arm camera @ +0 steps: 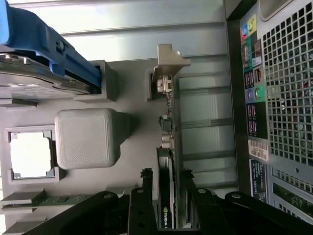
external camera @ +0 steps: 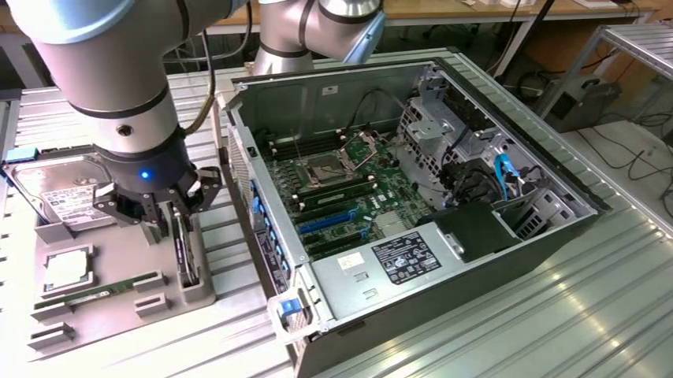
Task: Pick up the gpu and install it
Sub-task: 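Pick up the gpu and move the gpu toward the slot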
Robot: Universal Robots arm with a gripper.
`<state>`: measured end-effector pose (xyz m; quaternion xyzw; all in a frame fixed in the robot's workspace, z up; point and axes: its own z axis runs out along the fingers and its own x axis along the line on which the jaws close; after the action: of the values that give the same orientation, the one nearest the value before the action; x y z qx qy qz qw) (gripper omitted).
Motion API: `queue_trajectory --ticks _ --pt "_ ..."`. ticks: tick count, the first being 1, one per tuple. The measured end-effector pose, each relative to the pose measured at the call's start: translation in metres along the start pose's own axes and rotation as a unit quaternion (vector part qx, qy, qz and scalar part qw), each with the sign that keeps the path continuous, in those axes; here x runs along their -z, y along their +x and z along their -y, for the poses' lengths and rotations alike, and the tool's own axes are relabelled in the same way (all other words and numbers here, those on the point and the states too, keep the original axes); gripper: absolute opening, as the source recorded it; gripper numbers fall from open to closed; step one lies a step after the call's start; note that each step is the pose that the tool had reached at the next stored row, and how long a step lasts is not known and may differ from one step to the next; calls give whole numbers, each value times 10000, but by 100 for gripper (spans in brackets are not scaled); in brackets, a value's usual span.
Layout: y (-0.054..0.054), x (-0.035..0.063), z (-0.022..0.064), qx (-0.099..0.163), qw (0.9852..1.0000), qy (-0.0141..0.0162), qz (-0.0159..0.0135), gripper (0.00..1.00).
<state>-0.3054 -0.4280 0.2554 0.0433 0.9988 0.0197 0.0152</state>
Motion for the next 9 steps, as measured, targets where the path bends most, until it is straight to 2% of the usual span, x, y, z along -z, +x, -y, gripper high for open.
queue_trajectory --ticks 4,9 --pt "1 -70 9 -51 10000 1 2 36" --pt "0 -82 32 -73 10000 -13 -2 36"
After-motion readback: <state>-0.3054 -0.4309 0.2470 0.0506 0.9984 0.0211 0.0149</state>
